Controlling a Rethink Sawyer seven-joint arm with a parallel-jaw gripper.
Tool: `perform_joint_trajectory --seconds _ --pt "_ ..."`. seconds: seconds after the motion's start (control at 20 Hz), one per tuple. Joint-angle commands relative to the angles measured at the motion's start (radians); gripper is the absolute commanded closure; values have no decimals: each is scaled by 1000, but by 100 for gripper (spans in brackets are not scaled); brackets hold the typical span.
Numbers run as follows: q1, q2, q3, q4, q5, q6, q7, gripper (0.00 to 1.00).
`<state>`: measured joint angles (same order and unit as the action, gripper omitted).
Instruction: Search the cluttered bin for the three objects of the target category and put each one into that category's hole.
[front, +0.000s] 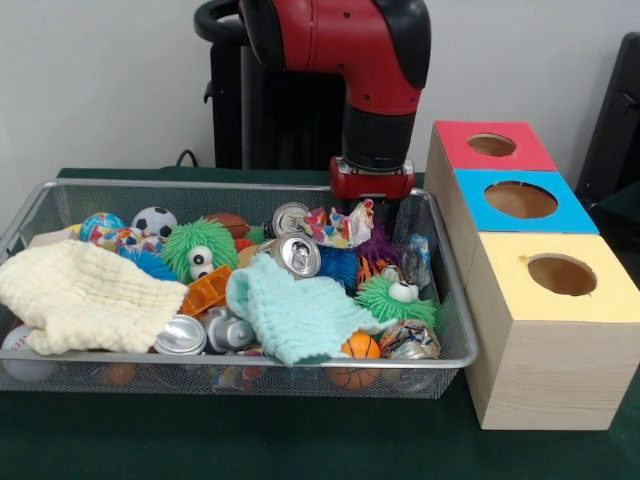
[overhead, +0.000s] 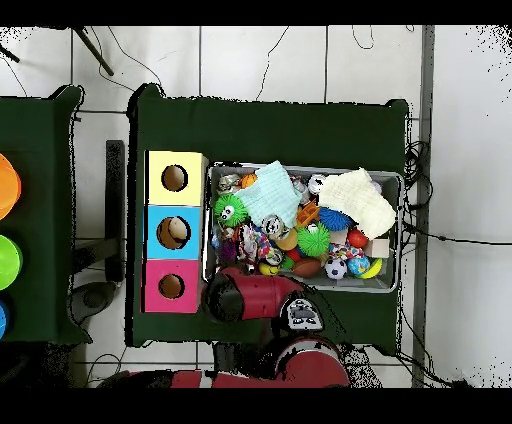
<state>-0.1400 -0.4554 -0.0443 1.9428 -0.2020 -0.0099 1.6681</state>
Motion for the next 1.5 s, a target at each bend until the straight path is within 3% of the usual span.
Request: perform_joint_trajectory --seconds 0.05,1.0,1.5 --pt "-21 107 23 45 0 -26 177 0" --pt "-14 151 7 119 -6 -130 200 0" --pt "-23 174 10 104 -12 -140 172 0"
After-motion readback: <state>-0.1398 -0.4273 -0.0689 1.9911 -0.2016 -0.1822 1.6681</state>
